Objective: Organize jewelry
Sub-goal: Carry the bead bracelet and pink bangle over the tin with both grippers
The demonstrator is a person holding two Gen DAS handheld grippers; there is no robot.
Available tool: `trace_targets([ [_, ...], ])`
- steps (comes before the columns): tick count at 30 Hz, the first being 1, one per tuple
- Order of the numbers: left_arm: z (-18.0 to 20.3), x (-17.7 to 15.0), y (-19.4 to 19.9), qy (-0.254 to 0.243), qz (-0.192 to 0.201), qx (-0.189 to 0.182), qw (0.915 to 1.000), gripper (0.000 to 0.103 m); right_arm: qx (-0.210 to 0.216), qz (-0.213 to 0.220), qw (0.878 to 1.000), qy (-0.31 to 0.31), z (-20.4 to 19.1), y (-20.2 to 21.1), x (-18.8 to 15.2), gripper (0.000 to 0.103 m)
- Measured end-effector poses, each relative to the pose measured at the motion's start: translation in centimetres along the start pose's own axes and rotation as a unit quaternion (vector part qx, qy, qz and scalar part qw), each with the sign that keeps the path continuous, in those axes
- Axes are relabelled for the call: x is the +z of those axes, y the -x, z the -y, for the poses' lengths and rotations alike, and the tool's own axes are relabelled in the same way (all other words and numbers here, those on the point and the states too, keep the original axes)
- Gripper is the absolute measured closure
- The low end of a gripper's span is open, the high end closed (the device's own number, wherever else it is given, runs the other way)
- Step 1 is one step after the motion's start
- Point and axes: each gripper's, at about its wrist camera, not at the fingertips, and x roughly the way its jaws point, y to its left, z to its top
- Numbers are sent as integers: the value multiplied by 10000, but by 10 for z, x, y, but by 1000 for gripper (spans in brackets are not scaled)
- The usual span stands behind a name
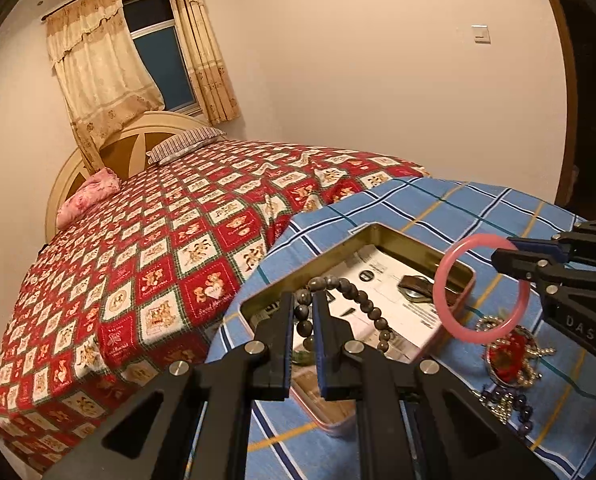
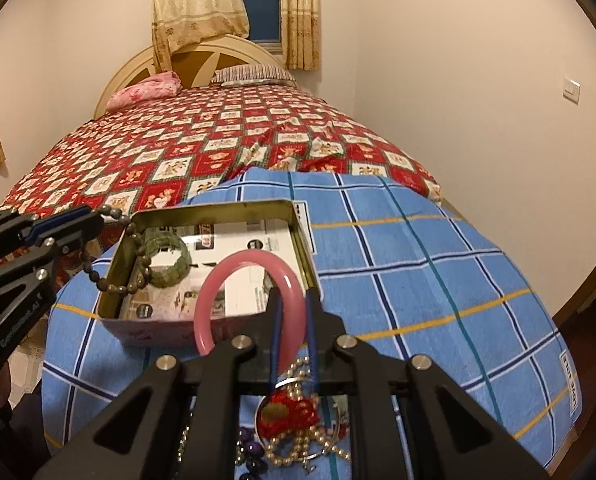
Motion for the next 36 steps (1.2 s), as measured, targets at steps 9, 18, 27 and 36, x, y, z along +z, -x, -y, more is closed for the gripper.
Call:
trace_targets([
  [9,-12,10,-18,-31,-62,120,9999,95,-58,42,9999,96,-4,-11,18,90],
  [18,-23,18,-38,-26,-139,210,9997,95,-122,31,9997,221,-6,-22,31,90],
  [27,-27,19,-59,-72,-267,281,9992,95,-125,-56,9994,306,-10,-36,36,90],
  [36,-34,25,-74,-89,-322,361,9988,95,-118,-140,9990,396,-12,-52,43,90],
])
